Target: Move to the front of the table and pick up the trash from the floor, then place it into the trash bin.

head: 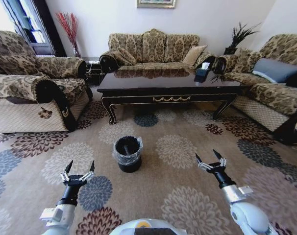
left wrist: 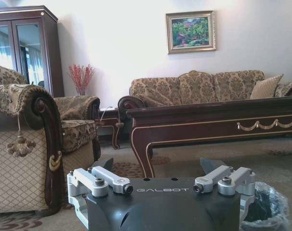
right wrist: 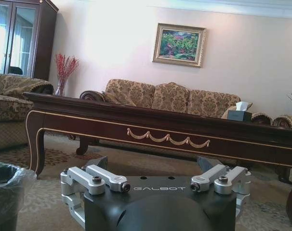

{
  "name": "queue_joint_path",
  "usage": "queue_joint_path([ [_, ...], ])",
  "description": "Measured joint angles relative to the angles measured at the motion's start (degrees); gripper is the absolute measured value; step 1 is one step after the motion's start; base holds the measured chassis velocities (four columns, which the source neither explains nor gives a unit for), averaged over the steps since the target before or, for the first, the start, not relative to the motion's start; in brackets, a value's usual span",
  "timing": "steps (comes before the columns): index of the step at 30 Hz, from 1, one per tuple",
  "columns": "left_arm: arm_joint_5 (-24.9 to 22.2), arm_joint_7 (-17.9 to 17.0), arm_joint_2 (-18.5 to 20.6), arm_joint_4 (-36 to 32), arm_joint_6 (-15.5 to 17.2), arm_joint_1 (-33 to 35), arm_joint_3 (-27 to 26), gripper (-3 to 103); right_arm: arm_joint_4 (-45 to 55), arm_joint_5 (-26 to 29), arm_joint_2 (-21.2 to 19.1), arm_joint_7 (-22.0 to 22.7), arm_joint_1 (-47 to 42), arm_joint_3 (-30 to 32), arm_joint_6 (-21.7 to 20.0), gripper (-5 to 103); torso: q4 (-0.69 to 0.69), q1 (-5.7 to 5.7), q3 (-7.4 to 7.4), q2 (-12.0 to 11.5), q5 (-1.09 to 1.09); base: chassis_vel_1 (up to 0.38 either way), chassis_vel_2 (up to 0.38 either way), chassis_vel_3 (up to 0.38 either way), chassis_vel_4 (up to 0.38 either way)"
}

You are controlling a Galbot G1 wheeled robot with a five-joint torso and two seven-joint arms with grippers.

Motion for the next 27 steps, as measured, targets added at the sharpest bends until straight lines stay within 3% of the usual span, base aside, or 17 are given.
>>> queue_joint_path([
  [27, -0.01, -0.01, 0.0, 0.01, 0.0, -0.01, -0.01, 100, 0.01, 0.0, 0.0, 0.08, 0.0, -0.01, -0.01, 100, 0.0, 0.0, 0.0, 0.0, 0.0, 0.13, -0.132, -0.129, 0.131],
])
